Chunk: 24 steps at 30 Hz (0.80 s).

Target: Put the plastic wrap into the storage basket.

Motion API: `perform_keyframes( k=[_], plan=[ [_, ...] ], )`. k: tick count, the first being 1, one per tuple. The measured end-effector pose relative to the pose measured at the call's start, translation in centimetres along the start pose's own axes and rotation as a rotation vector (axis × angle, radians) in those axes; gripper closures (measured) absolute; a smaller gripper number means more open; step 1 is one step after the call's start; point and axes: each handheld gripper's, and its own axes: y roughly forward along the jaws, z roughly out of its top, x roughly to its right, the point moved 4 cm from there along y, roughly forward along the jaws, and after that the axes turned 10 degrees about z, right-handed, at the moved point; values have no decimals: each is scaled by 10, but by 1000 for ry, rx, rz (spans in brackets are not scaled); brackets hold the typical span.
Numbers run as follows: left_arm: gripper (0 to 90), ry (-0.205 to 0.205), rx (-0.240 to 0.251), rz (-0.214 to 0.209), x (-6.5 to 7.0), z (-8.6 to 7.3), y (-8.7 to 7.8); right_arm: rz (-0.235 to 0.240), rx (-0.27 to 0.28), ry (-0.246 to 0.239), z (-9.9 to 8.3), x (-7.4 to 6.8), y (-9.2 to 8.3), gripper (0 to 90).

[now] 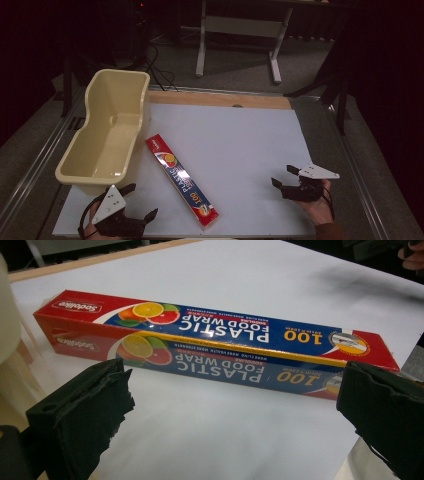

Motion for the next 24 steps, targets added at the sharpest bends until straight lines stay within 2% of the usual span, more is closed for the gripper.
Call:
perform_keyframes(
  k=[3, 12, 14, 18, 24],
  plan=[
    [6, 7, -1, 2, 0, 0, 0, -2, -24, -22, 0, -4, 3, 184],
    [6, 4, -3, 15, 0, -2, 1, 10, -44, -5, 8, -13, 14, 182],
    [6, 9, 1, 19, 0, -1, 1, 14, -44, -19, 12, -17, 17, 185],
    [6, 15, -3, 27, 1, -1, 2, 42, -46, -41, 21, -30, 22, 195],
    [6, 15, -6, 36, 0, -2, 3, 93, -53, -30, 34, -47, 30, 274]
  ],
)
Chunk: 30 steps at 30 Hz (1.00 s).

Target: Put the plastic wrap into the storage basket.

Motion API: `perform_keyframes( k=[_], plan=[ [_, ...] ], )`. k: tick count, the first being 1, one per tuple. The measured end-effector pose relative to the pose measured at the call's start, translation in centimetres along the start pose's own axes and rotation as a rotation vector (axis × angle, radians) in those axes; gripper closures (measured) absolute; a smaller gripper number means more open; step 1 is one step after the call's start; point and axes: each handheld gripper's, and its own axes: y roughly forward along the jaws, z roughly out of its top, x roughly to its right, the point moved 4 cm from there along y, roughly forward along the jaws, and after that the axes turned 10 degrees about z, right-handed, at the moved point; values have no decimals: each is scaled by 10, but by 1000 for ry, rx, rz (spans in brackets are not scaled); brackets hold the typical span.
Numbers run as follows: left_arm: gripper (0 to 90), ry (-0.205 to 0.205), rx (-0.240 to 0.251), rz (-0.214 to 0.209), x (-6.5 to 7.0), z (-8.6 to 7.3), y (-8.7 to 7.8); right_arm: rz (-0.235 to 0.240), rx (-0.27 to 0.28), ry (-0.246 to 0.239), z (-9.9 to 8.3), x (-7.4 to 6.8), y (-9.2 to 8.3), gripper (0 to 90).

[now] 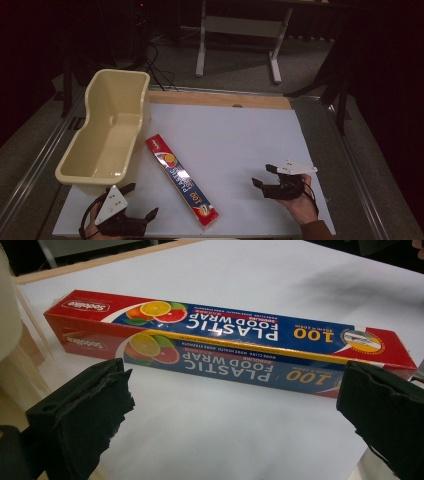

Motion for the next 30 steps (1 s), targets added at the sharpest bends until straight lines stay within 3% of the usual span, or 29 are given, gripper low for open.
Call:
perform_keyframes(
  k=[8, 13, 30],
  plan=[
    [6, 1, 2, 5, 0, 0, 0, 28, 22, 22, 24, -12, 18, 304],
    [6, 1, 3, 4, 0, 0, 0, 48, -4, 38, 34, -20, 33, 308],
    [6, -3, 10, 9, -1, 0, 0, 90, -54, 4, 71, -54, 77, 300]
  ],
)
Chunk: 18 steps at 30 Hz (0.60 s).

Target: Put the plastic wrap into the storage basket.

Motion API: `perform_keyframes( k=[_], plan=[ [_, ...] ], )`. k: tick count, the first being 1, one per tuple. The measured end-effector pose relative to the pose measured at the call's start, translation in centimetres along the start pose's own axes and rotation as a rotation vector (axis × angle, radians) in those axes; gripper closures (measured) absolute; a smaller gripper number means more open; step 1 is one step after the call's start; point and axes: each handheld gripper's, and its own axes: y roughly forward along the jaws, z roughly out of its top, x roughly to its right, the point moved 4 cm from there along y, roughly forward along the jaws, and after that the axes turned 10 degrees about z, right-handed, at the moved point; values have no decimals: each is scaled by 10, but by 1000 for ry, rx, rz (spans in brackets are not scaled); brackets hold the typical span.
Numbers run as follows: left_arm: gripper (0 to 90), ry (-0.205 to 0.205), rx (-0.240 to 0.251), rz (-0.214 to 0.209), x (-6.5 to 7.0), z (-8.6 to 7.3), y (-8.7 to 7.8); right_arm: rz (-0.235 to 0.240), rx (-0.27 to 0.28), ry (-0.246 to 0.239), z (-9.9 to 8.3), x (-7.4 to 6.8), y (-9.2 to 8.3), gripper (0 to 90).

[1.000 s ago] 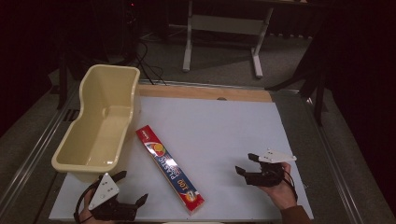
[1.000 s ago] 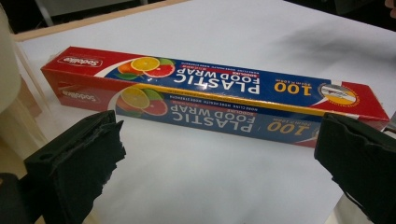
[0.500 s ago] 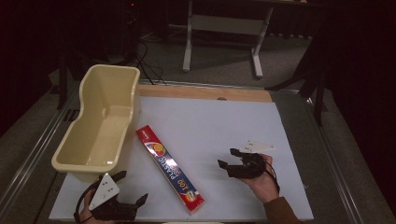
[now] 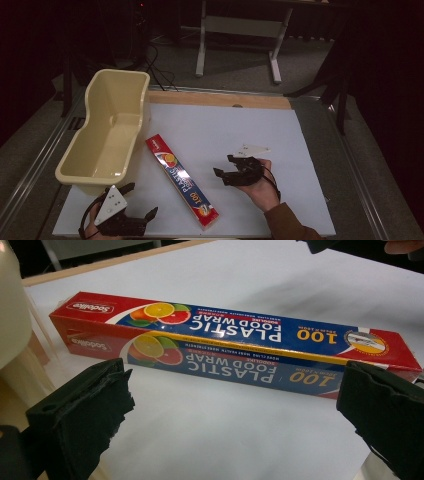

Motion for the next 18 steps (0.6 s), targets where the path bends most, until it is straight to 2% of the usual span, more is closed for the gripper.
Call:
perform_keyframes(
  k=[4, 8, 17, 18],
  plan=[
    [6, 2, 1, 0, 0, 0, 0, 11, -10, -7, 6, -6, 8, 308],
    [6, 6, -1, 3, 0, 0, 0, 28, -36, -6, 14, -16, 24, 337],
    [6, 6, 1, 3, 0, -1, 0, 47, -75, -21, 23, -29, 43, 328],
    [6, 5, 1, 3, 0, -1, 0, 52, -93, -19, 26, -33, 50, 313]
  ],
)
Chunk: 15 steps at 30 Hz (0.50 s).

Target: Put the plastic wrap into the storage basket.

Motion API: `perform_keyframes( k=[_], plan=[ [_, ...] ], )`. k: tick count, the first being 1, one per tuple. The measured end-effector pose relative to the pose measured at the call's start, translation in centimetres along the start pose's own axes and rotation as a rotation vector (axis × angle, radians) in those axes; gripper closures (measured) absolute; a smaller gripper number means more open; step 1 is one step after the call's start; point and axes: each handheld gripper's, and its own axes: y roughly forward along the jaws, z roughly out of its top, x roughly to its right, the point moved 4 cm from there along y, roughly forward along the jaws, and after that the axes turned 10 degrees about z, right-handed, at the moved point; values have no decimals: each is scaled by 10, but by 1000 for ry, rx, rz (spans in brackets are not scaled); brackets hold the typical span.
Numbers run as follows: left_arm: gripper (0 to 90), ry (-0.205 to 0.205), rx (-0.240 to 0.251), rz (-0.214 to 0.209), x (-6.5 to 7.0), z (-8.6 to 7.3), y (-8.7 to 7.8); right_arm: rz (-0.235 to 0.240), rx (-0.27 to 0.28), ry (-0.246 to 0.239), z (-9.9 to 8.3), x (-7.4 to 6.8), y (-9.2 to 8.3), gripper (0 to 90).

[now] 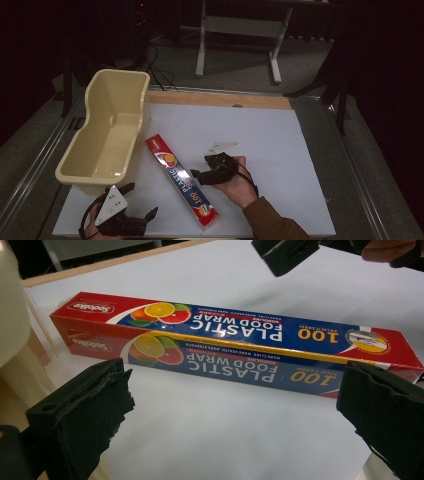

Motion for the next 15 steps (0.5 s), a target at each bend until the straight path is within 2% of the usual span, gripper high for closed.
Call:
perform_keyframes(
  k=[11, 15],
  plan=[
    [6, -3, 5, 3, -1, 0, -1, 24, -54, 12, 14, -12, 28, 307],
    [6, -2, 5, 4, -1, 0, -1, 48, -95, 3, 19, -17, 41, 331]
  ],
)
